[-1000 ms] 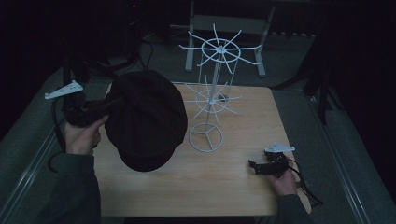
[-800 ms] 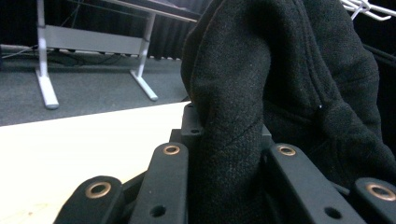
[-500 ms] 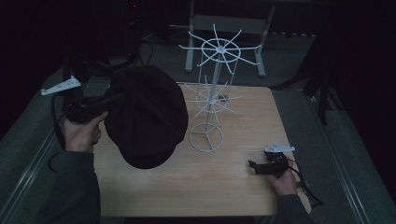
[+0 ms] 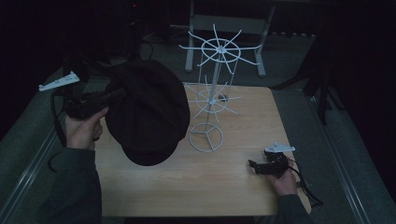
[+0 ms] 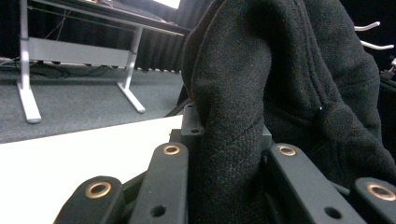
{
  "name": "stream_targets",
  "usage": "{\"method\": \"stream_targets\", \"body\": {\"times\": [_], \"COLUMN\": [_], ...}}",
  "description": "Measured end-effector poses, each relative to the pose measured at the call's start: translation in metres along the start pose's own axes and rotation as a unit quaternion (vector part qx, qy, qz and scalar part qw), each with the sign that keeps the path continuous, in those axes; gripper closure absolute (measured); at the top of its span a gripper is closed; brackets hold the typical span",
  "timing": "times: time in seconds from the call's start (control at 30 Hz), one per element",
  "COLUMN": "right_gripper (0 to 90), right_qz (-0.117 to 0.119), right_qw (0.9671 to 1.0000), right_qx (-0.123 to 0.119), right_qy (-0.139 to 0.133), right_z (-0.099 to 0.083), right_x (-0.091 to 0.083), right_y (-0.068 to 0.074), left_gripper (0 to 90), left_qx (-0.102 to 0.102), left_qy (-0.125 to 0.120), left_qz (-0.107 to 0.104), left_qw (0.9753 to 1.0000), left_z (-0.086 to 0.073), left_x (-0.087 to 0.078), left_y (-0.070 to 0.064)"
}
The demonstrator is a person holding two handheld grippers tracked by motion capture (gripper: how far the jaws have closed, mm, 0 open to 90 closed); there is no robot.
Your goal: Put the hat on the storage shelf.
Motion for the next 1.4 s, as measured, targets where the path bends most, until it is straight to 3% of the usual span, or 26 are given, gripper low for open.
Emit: {"method": "stream_targets", "body": {"times": [0.77, 1.13, 1.4], "right_gripper": [13.1, 13.1, 13.1], "right_qz": [0.000, 0.000, 0.000], "right_qw": [1.0000, 1.0000, 1.0000], "right_qx": [0.000, 0.001, 0.002], "right_qy": [0.000, 0.000, 0.000], "right_z": [0.000, 0.000, 0.000], "right_x": [0.000, 0.000, 0.000], "right_y": [0.000, 0.000, 0.000], "left_gripper": [76.9, 76.9, 76.8], "left_qx": [0.007, 0.000, 0.008], "left_qy": [-0.018, -0.028, -0.030], "left_qz": [-0.022, -0.035, -0.039], "left_qw": [0.9996, 0.9990, 0.9987], "left_z": [0.018, 0.023, 0.029], "left_x": [-0.002, 0.000, 0.001], "left_y": [-0.009, -0.010, -0.015]}}
Point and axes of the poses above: each handheld gripper's, and its own axes: x roughly forward along the jaws, z roughly out of its top, y roughly to its left, the point moved 5 cm from there along x, roughly forward along the jaws, and after that the axes turned 13 degrees about y, right-handed, at the moved point
